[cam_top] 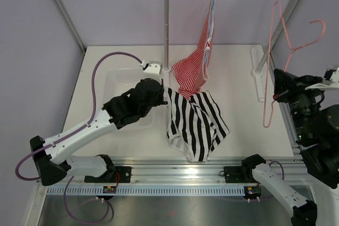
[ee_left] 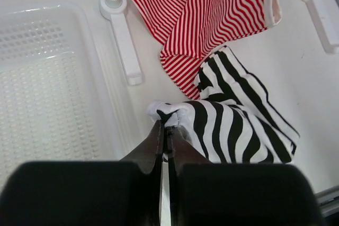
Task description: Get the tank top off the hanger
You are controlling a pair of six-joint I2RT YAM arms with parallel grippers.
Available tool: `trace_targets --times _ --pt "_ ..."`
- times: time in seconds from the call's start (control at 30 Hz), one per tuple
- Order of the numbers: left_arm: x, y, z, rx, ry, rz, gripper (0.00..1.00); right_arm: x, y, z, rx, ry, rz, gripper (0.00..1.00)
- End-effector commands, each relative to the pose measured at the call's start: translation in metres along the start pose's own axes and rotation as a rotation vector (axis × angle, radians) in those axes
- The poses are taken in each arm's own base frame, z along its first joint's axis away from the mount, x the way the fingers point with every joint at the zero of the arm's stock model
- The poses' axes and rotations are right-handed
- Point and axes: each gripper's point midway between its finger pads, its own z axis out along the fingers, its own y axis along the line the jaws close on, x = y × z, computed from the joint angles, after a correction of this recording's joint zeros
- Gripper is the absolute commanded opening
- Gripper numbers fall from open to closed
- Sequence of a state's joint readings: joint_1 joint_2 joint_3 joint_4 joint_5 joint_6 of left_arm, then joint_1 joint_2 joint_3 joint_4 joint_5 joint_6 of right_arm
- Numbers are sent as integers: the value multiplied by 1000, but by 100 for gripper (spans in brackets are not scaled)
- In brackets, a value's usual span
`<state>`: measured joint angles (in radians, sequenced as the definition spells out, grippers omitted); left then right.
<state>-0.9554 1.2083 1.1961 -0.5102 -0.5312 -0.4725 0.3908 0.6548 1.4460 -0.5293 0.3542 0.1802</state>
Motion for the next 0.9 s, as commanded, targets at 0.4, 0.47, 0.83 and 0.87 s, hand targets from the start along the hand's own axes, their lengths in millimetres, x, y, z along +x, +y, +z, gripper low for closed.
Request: trace_targets --times 0.4,0.47,0.83,0.87 --pt "53 -52 35 177 172 -8 39 139 26 74 -45 572 -185 0" --pt "48 -49 34 138 184 -4 63 144 29 98 -44 591 -191 0" --pt "-7 -50 -17 240 77 6 99 104 14 169 30 476 -192 0" --pt "-11 -50 -22 247 69 7 99 107 10 177 41 476 -195 0"
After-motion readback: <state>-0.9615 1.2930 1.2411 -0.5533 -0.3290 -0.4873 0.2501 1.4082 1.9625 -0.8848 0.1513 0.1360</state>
